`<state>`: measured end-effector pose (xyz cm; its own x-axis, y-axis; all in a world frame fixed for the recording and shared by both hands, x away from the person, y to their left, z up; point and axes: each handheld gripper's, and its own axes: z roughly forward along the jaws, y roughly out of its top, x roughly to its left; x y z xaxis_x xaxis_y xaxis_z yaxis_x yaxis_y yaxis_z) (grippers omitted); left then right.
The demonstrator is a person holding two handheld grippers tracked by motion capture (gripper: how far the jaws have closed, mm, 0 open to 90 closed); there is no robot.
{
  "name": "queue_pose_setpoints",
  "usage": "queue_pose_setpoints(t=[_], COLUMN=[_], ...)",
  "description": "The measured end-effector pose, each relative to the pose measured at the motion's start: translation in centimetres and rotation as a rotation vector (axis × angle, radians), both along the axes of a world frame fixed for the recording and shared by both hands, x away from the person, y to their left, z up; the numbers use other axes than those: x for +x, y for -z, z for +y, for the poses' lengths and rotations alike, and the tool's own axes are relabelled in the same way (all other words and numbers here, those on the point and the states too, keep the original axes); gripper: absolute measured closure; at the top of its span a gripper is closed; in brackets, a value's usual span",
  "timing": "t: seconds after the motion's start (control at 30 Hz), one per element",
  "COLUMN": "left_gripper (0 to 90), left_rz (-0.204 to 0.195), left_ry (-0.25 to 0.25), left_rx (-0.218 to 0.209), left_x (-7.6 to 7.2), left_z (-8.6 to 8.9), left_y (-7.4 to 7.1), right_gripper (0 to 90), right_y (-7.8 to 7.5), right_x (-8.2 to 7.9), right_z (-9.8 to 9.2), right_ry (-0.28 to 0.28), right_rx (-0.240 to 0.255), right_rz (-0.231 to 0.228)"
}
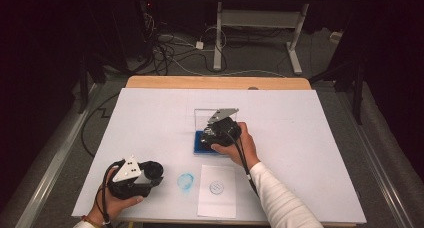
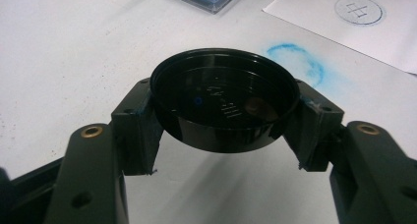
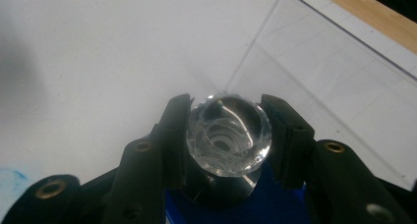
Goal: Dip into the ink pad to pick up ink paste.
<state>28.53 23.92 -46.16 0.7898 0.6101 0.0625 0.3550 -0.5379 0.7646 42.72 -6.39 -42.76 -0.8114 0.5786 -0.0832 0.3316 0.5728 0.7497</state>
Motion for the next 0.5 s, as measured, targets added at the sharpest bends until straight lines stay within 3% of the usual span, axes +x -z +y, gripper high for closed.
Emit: queue_pose_setpoints(t=[0.5], left_gripper=[36.6], left_rz=[0.005], left_ry=[0.007], left_rx=[-0.003], left_x=[-0.07], left_z=[-0.17], left_y=[-0.01], right_gripper=[57.5], right_y=[0.37], right_x=[0.23], right_z=[0.3], right_ry=[0.0], right_rx=[-0.015], right_rz=[0.008])
